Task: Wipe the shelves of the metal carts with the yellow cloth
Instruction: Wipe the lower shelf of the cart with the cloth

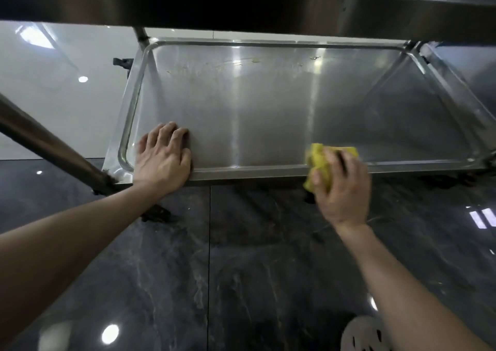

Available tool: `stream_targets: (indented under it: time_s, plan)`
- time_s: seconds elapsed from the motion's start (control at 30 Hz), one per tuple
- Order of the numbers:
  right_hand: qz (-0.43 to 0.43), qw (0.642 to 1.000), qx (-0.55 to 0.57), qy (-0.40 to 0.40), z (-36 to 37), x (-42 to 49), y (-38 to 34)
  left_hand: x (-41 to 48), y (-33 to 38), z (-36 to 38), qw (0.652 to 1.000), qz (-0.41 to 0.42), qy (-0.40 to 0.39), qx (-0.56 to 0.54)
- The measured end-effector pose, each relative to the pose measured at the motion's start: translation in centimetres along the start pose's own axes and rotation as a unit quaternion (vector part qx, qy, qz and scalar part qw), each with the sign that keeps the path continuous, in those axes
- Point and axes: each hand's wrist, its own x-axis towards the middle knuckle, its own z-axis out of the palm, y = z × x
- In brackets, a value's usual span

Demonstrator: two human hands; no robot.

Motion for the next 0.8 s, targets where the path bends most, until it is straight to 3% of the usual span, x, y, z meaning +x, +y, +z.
stream_targets:
  time_s: [0.07, 0.13, 0.2, 0.3, 0.4, 0.47, 0.53, 0.6, 0.67, 0.73, 0.8]
  plan:
    - [0.09, 0.996, -0.026, 0.011, -0.6, 0.0, 0.8, 0.1, -0.4, 0.0, 1.0, 0.001, -0.022, -0.014]
    - [0.123, 0.992, -0.017, 0.009, -0.1, 0.1, -4.3, 0.2, -0.8, 0.1, 0.999, -0.004, -0.034, -0.038]
    - [0.031, 0.998, 0.029, -0.036, 0.8, -0.2, -12.7, 0.1, -0.9, -0.3, 0.995, -0.003, -0.013, -0.094]
    - [-0.128, 0.977, 0.094, -0.143, 1.4, -0.4, -22.5, -3.2, -0.4, -2.3, 0.974, -0.005, 0.06, -0.22]
    - [-0.147, 0.968, 0.118, -0.164, 1.4, 0.6, -23.1, -9.5, -0.8, -4.0, 0.954, -0.021, 0.204, -0.218]
    - [-0.096, 0.975, 0.109, -0.17, 1.7, 1.9, -19.7, -12.2, -1.7, -4.6, 0.915, -0.103, 0.305, -0.244]
    - [-0.005, 0.982, 0.082, -0.17, 3.1, 4.8, -15.7, -12.1, -2.9, -5.1, 0.875, -0.19, 0.351, -0.273]
    - [0.086, 0.98, 0.044, -0.176, 4.9, 8.7, -13.7, -10.6, -3.7, -6.2, 0.859, -0.218, 0.326, -0.329]
    - [0.154, 0.97, 0.02, -0.186, 5.9, 10.9, -16.3, -8.7, -4.3, -7.7, 0.834, -0.218, 0.285, -0.419]
    - [0.113, 0.97, 0.021, -0.213, 6.6, 10.8, -23.0, -6.8, -5.1, -8.9, 0.809, -0.207, 0.271, -0.478]
    - [-0.043, 0.961, 0.075, -0.263, 6.8, 9.2, -30.5, -5.3, -5.9, -9.5, 0.784, -0.21, 0.275, -0.516]
